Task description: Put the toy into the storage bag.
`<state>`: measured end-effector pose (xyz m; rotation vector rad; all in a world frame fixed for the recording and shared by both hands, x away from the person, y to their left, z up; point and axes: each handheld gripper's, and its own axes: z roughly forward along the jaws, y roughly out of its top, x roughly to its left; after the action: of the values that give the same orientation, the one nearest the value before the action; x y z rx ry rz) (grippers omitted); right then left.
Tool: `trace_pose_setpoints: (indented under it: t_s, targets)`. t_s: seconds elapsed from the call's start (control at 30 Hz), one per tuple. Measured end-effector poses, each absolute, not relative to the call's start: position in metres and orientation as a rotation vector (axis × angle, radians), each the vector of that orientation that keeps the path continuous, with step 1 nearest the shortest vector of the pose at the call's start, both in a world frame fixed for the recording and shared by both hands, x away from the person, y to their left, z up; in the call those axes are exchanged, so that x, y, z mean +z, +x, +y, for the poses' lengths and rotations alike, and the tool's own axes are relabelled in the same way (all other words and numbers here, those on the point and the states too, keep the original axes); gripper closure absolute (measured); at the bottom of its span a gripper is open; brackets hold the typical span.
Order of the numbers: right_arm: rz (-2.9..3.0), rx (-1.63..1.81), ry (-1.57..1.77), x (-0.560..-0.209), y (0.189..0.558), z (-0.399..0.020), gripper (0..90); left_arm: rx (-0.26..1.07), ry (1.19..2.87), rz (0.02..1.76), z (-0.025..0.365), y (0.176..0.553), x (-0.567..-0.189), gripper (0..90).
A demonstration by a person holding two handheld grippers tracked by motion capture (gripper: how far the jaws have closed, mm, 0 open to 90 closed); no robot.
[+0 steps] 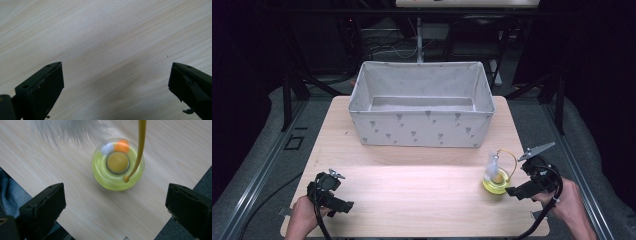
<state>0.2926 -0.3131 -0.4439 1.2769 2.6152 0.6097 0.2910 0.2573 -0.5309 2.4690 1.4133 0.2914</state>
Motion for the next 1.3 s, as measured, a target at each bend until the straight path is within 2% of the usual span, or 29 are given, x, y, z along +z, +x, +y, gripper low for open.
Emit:
trace_pose_setpoints:
  t_s: [0.3,0.37,0.4,0.47,0.53,0.57,0.63,0.87,0.97,1.17,1.27,1.3]
  targets:
    - [2.670,0.474,1.187,-0.426,0.319,-0.304,12.6,0.281,2.455,1.420,0.259,0.291,-0.530,0.1]
    - [2.682,0.454,1.177,-0.421,0.326,-0.299,19.7,0.277,2.459,1.419,0.259,0.292,-0.531,0.1]
    - [2.682,0.454,1.177,-0.421,0.326,-0.299,19.7,0.277,2.459,1.419,0.259,0.292,-0.531,0.1]
    - [2.706,0.414,1.141,-0.416,0.329,-0.297,27.5,0.274,2.461,1.418,0.259,0.292,-0.531,0.1]
    - [2.727,0.372,1.108,-0.408,0.331,-0.294,40.4,0.275,2.464,1.419,0.259,0.292,-0.531,0.1]
    - [2.727,0.372,1.108,-0.408,0.331,-0.294,40.4,0.275,2.464,1.419,0.259,0.292,-0.531,0.1]
    - [2.738,0.343,1.088,-0.401,0.334,-0.292,49.9,0.273,2.465,1.423,0.258,0.292,-0.532,0.1]
    - [2.779,0.279,1.062,-0.393,0.336,-0.284,61.6,0.269,2.476,1.420,0.258,0.291,-0.532,0.1]
    - [2.794,0.248,1.043,-0.391,0.338,-0.279,70.2,0.267,2.486,1.415,0.257,0.292,-0.533,0.1]
    - [2.817,0.180,1.013,-0.391,0.341,-0.274,77.7,0.269,2.482,1.422,0.257,0.292,-0.534,0.2]
    - [2.819,0.136,0.984,-0.389,0.341,-0.270,86.0,0.266,2.487,1.420,0.257,0.291,-0.533,0.2]
    - [2.819,0.136,0.984,-0.389,0.341,-0.270,86.0,0.268,2.488,1.417,0.257,0.291,-0.533,0.2]
